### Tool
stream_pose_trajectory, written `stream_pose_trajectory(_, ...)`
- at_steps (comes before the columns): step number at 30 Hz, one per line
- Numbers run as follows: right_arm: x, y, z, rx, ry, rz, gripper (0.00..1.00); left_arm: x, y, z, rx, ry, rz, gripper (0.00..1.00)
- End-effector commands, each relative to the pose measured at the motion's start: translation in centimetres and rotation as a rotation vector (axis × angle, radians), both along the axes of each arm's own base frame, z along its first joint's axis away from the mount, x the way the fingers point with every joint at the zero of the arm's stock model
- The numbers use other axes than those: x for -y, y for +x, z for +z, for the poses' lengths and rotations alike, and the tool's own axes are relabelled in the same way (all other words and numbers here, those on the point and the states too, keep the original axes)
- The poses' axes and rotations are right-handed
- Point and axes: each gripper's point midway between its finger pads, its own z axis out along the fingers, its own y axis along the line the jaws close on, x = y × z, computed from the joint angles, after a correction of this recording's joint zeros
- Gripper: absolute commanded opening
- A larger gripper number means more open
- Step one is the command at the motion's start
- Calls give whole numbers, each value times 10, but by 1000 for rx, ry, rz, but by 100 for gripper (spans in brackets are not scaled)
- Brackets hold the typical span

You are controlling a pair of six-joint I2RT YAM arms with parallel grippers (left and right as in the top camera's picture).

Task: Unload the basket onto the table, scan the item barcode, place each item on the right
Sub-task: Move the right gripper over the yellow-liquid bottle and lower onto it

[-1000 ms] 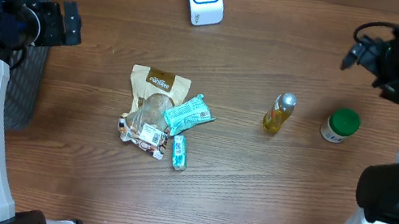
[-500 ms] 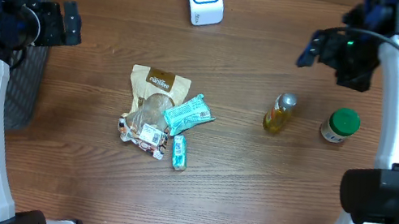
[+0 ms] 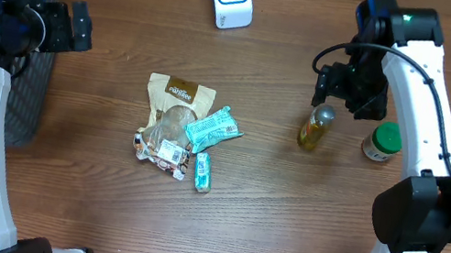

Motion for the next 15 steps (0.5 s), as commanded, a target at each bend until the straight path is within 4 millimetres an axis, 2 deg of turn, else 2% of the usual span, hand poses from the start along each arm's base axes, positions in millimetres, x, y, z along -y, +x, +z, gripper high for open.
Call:
stream_pose_trajectory(1,1,-2,-7,8,-12,1,81,0,2,4,12,0,4,100)
stream_pose_trajectory(7,-10,-2,-22,7,-16,29,67,0,2,4,11,0,4,99)
stream_pose_trajectory(15,-8,-6,-36,-15,-32,10,67,0,2,4,12,0,4,100)
